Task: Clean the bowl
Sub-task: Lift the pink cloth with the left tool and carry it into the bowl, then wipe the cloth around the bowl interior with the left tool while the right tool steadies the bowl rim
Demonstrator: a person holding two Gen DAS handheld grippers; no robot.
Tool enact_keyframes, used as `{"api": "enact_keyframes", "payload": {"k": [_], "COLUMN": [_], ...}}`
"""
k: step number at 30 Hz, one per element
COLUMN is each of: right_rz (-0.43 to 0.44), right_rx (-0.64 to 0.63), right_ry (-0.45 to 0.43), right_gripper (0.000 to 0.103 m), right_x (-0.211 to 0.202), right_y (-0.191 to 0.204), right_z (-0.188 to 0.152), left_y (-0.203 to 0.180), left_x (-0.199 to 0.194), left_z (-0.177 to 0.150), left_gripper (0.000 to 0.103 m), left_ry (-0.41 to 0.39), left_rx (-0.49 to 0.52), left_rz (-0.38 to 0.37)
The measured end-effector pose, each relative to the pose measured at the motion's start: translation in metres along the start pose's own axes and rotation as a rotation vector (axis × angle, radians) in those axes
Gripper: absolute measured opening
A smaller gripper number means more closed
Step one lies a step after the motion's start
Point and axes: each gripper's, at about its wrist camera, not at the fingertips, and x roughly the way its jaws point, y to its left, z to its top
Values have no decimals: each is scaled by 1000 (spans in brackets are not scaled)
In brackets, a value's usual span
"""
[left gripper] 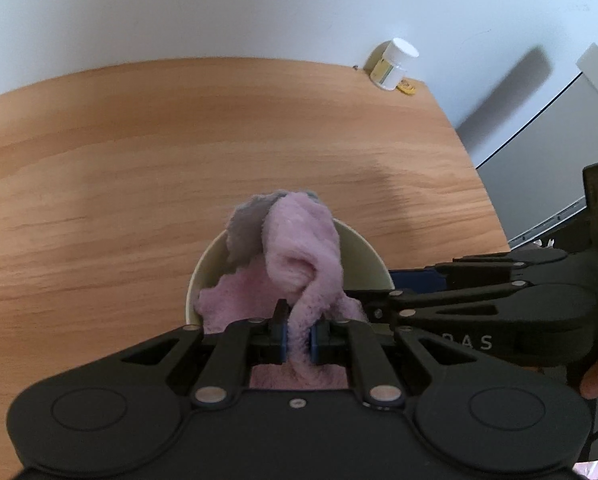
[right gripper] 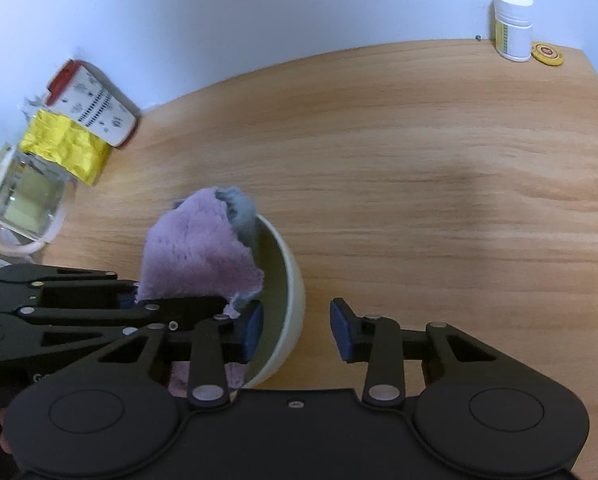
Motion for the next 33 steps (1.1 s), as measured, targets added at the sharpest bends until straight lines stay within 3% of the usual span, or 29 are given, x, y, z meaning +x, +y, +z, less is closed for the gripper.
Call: {"api": "enact_keyframes", "payload": {"k": [10,22,25,27,28,33], "right_rz": [-12,-20,-24,-34,-40,-41], "right_rx": [-114,-146,-145,-158,-168,-236], "right_ry": [53,69,80,72,63,42], "right_gripper": [20,22,23,24,24,27], "right_x": [9,8,8,4,0,-11], "right_y": [10,13,15,17,18,24], "right_z": [1,-1,-3,-4,-4,-5], "left_y": [5,10,8,7,6,-2], "left_x": [15,13,9,2,-3,-26], "left_z": [4,6,6,4,4,2], "left_gripper": [8,9,15,29,41,43], "left_ry": [8,-33,-23,-22,-24,-51], "left_rx": [-45,-139,-126,-100,-87,7], "left_rz": [62,68,66,57,56,52]}}
